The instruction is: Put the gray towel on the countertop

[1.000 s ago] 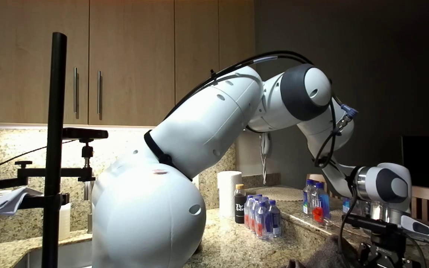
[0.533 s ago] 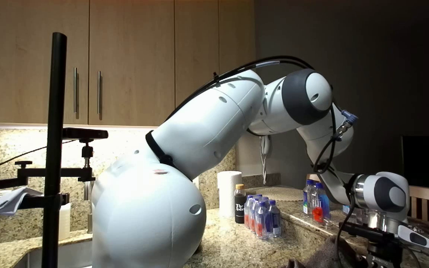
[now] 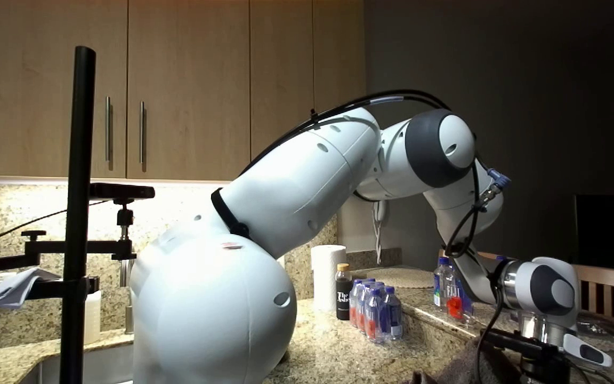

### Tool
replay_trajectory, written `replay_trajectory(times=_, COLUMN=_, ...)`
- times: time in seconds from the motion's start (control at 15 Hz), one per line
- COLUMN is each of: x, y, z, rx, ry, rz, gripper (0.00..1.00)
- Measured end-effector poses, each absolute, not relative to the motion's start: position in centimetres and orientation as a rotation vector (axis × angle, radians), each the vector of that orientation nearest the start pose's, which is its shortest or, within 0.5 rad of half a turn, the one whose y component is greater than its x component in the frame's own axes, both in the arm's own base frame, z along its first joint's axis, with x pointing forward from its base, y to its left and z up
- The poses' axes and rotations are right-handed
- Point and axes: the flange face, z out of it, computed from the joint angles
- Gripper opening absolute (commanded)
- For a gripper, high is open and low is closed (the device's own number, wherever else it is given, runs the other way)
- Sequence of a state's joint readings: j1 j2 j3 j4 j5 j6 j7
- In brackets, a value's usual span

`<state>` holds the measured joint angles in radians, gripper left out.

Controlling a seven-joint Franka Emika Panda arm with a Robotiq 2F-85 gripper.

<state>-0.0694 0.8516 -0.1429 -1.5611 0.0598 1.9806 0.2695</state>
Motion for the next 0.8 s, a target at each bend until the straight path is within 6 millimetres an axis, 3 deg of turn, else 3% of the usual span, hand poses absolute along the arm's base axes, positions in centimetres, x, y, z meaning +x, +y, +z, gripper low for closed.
replay_trajectory(times=0.33, x=65.0, y=-11.1, z=14.1, rx=-3.074, ry=0.789, rz=0.575, gripper=0.08)
replay_trajectory(times=0.8, x=67.1, y=-10.7, z=21.5, rx=-3.074, ry=0.852, rz=0.389, gripper=0.09)
